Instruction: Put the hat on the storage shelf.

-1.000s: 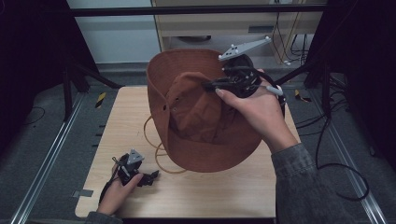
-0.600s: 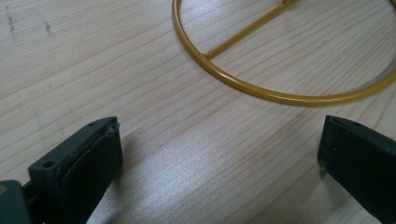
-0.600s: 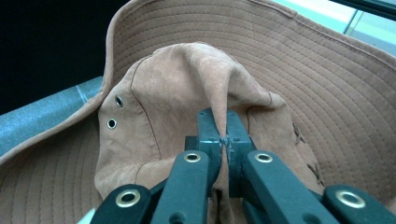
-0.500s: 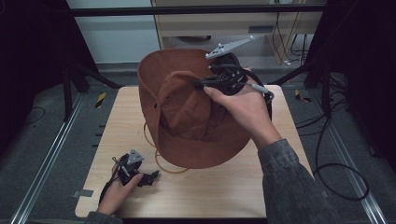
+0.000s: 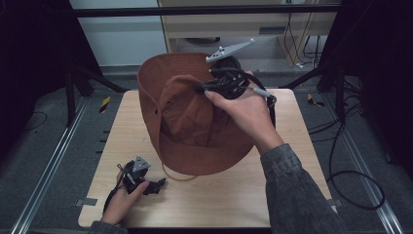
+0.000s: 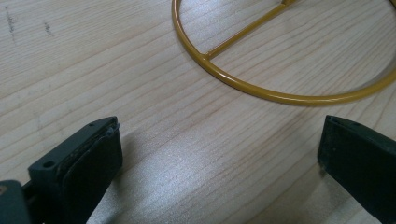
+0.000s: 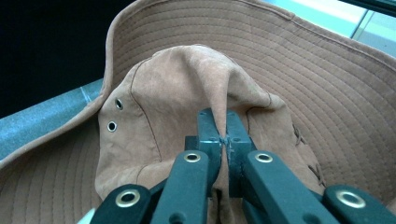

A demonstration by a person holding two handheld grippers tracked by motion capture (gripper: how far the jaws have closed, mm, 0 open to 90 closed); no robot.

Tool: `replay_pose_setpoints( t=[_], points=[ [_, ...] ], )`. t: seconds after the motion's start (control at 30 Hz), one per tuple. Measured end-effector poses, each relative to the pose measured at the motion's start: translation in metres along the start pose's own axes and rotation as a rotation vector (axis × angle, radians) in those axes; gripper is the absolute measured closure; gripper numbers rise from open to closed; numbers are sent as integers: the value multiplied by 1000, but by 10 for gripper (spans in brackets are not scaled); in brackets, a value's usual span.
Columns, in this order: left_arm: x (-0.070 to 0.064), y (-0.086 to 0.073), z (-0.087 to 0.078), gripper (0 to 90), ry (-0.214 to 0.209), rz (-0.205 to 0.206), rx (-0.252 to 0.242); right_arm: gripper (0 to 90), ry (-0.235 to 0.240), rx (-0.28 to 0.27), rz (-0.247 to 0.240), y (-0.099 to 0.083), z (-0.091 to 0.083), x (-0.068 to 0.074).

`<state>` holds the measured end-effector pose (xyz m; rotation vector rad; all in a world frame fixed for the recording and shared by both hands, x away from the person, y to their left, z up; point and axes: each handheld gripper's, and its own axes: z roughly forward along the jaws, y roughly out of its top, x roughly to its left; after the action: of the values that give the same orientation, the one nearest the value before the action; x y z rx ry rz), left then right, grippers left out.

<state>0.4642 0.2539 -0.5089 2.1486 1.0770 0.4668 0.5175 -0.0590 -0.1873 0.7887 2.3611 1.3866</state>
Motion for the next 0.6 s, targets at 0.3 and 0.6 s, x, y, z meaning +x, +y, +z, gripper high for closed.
replay_pose_setpoints(
  t=[0.3,0.6],
  points=[
    [0,0,0,0,0,0,0,890,8,4,-3,3,9,3],
    [0,0,0,0,1,0,2,890,31,-1,-21,13,13,14]
  ],
)
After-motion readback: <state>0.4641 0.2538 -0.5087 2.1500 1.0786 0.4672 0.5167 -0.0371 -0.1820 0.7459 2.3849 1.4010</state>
